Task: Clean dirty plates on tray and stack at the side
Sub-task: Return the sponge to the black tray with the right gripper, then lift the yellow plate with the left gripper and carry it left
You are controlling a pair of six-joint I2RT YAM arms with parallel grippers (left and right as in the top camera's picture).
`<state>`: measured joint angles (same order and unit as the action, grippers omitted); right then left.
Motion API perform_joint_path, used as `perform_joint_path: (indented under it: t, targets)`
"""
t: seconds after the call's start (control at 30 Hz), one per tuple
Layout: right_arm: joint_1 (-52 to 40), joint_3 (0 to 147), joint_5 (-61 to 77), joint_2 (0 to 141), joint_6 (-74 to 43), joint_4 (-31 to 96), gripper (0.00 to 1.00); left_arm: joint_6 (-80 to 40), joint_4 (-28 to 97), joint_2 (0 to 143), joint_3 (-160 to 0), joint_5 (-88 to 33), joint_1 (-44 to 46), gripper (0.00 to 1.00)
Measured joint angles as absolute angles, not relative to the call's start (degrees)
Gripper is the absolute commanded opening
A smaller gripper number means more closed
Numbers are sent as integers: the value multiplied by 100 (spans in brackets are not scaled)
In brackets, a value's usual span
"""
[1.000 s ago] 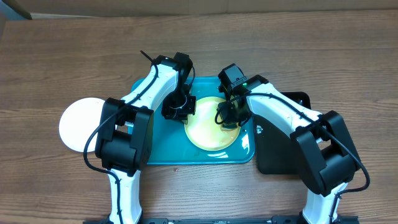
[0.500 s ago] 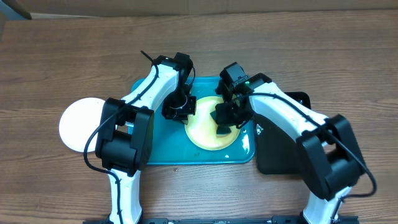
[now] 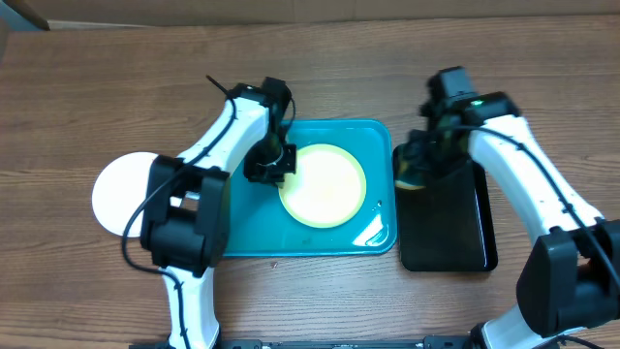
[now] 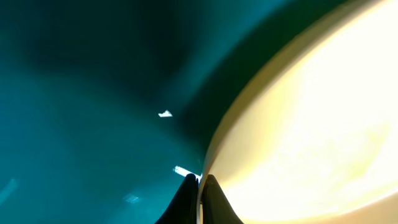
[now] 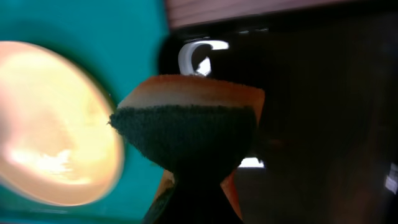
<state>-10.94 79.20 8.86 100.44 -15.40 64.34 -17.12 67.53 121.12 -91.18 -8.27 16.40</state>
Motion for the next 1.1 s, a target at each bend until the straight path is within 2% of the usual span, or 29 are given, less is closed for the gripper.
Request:
perform_joint_path:
  t: [0.13,0.43,0.53,0.67,0.9,1.1]
  targets:
    - [-620,7859,679,10044,-1542,6528,4,-1879,6753,11349,-9113,-268,1575,4]
    - [-567,6825,596,10044,-1518,5841,5,-2086,6820,9944,-9113,1046,1855,4]
    - [-567,6447,593,10044,-1514,5376,9,-2091,6917,9776,-9113,1472,1957,4]
    - [-567,6020,591,10044,-1509,4908,9,-2154,7100,9644,-9113,2292,2110,4]
    - [-567,5905,593,10044,-1509,4777,10,-2410,7153,9511,-9113,3588,2539,4]
    - [-565,5885,598,10044,-1514,4720,11,-2539,7137,9509,-9113,4877,3315,4]
